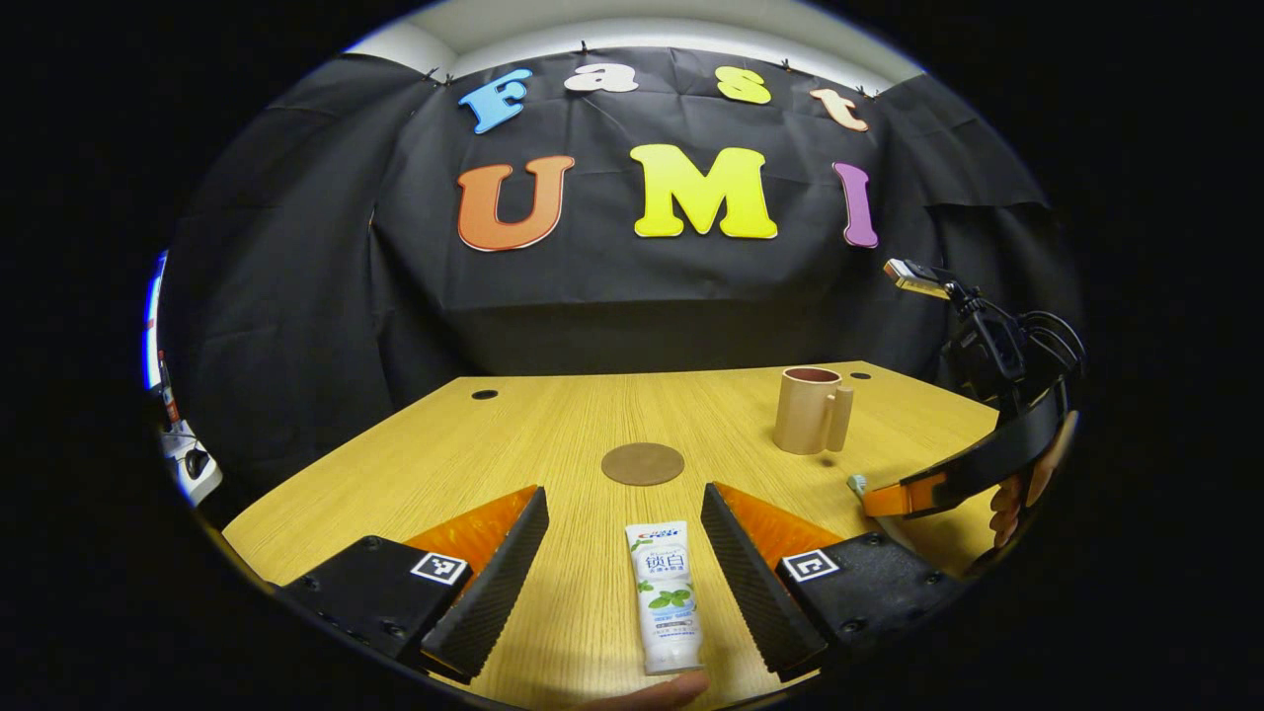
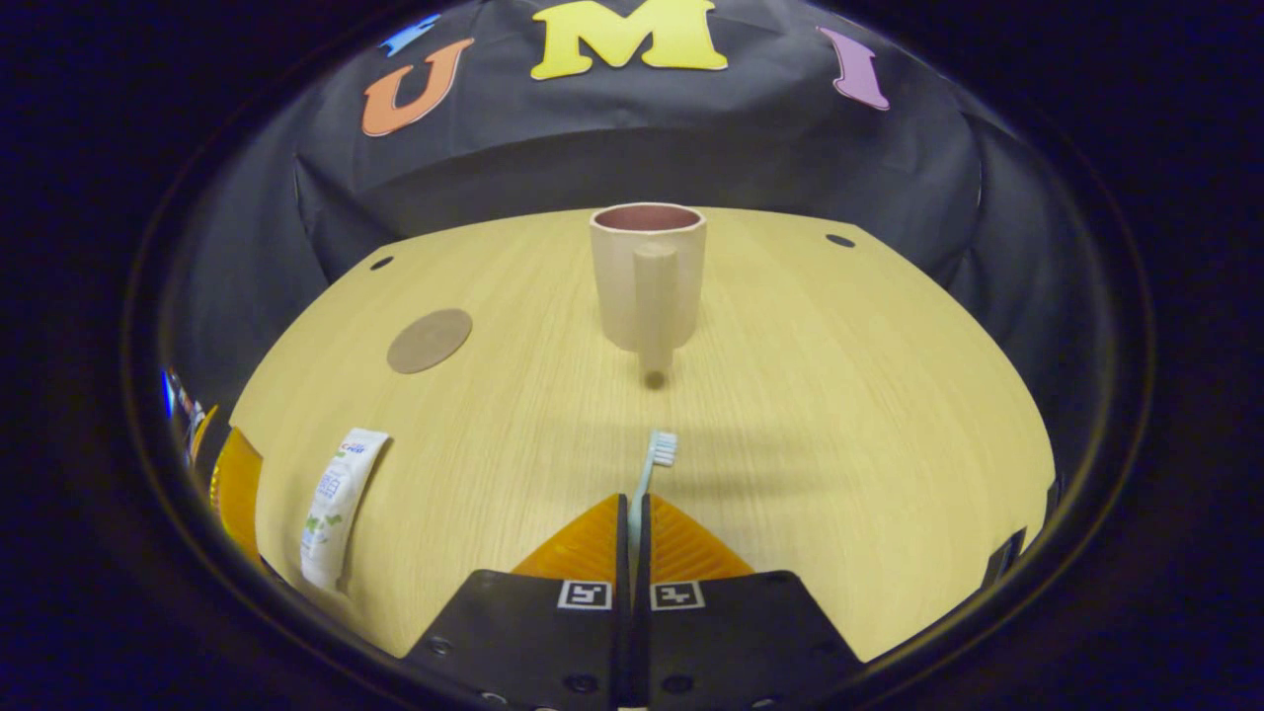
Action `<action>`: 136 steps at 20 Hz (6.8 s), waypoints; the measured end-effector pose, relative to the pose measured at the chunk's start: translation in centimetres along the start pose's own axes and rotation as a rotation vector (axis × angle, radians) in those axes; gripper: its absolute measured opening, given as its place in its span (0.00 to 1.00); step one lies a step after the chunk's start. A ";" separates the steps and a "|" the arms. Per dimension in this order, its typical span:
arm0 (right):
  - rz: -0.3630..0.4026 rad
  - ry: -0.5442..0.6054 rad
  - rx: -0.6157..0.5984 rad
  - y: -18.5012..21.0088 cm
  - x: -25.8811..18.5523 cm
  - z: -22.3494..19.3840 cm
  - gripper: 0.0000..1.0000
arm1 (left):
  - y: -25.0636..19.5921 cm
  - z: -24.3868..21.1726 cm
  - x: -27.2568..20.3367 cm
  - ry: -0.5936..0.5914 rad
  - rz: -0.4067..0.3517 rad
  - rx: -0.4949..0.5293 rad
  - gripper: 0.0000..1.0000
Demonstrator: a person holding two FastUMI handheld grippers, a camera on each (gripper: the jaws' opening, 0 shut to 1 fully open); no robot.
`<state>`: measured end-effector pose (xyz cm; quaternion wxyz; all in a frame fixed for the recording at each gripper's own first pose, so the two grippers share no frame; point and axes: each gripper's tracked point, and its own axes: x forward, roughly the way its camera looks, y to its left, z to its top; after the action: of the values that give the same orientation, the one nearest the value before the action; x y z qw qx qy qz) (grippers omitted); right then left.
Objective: Put the toothbrush and toothpaste on the desktop into the cup, then pick up the cup and place it on the coaster on the desktop.
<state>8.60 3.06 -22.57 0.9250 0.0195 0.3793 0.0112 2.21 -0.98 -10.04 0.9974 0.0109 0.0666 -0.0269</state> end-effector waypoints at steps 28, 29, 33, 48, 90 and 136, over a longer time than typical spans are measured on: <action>0.221 -0.470 -0.054 -0.8 -10.8 3.9 0.00 | -2.1 -6.6 1.0 0.409 -0.002 0.004 0.97; 0.227 -0.470 -0.047 -0.9 -10.9 3.9 0.00 | -2.1 -6.9 1.0 0.429 -0.002 0.006 0.96; 0.246 -0.474 -0.048 -1.2 -11.1 4.0 0.00 | -3.1 -9.0 0.4 0.557 -0.028 0.007 0.91; 0.240 -0.562 -0.059 -3.1 -13.8 11.2 0.00 | -3.5 -4.4 3.6 0.531 -0.030 -0.006 0.38; 0.343 -0.789 -0.238 0.7 -0.5 26.0 0.77 | -10.3 12.6 15.7 0.017 -0.192 -0.053 0.36; 0.138 -0.666 0.009 -10.7 -9.1 15.1 0.96 | -21.7 19.1 19.6 -0.122 -0.510 -0.067 0.71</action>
<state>12.82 -8.37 -5.89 0.9951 0.0518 0.0540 0.0650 22.96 -24.15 5.89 0.9604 -0.0410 0.0080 -0.2756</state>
